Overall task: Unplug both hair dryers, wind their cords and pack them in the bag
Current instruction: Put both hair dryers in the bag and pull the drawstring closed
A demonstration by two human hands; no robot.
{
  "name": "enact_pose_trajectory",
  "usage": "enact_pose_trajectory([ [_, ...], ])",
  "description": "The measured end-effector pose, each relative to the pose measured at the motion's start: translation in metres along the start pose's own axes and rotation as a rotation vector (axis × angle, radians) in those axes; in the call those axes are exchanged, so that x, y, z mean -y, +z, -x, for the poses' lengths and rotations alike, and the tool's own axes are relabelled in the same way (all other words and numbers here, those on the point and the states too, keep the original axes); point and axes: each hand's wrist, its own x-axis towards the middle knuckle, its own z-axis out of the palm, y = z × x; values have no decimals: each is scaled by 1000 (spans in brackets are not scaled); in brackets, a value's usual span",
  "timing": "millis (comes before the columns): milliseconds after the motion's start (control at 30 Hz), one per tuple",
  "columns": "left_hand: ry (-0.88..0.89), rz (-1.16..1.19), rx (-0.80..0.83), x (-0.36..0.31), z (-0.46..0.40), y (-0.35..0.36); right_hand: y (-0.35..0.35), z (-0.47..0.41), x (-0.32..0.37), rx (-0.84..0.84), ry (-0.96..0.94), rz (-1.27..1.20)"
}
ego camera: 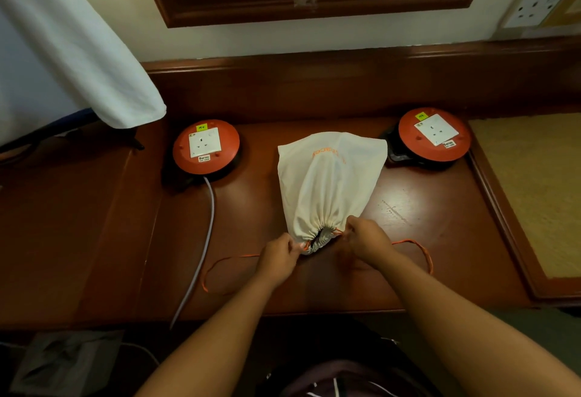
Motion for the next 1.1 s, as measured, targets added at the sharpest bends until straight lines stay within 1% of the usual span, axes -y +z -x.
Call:
enact_pose_trajectory([
  [100,40,-47,53,-2,-2,-3,-7,-2,1,48,-27,50],
  [233,81,-59,63,-6,-7,-5,-7,-4,3,91,-28,98],
  [300,73,-74,82,-8,-7,-5,-7,-4,4,99,-25,163],
  [367,29,-78,104,-7,-7,-6,-7,-6,1,97,-21,212],
  [433,-43,-48,124,-4,-7,-9,-9,-6,-1,65,-25,202],
  [567,-220,165,201,-4,-4,-12,-11,-4,-2,35,-10,143],
  [633,-282,198,150,-4,-3,-9,-10,-3,-3,28,0,96],
  [700,-275,154,149,-3,0,-2,-9,-2,-5,13,12,53],
  [800,-193,60,229,-5,7,7,-8,0,-6,9,20,16],
  [967,-119,-121,163,-8,6,15,-8,2,-6,-6,18,-54],
  [1100,-65,-227,-23,-15,7,2,-10,4,-6,-6,11,-50],
])
